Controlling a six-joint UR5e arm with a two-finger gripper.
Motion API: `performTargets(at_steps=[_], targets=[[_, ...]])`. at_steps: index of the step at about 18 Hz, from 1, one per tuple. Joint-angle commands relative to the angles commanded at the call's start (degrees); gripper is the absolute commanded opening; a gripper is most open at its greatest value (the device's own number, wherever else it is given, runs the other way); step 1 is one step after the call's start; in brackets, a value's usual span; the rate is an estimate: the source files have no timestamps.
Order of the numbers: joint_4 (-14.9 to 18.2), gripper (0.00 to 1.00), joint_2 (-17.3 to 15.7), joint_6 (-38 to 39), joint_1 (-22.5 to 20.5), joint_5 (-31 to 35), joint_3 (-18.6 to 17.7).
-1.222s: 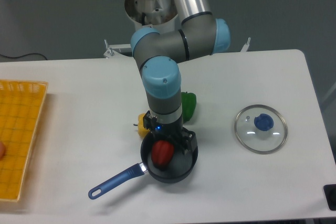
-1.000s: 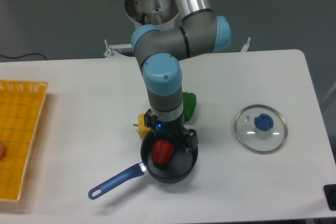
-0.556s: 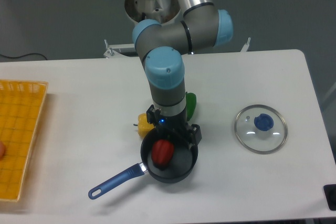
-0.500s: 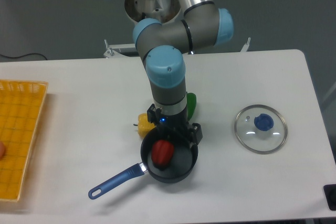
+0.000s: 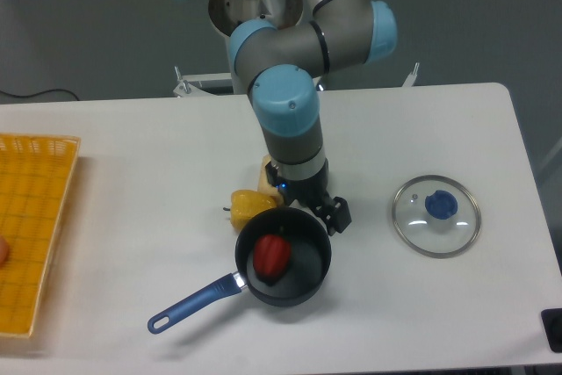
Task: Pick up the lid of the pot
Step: 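Move the gripper over the glass lid's blue knob and lower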
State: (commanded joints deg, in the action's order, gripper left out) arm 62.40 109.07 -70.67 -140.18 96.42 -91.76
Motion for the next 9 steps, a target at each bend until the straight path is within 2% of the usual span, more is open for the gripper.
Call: performTargets(at_steps=[2, 9], targets=[[0.00, 1.00, 0.09, -0.17, -1.31, 0.00, -0.52], [0.00, 1.00, 1.67, -2.01, -9.83, -0.97, -1.14]])
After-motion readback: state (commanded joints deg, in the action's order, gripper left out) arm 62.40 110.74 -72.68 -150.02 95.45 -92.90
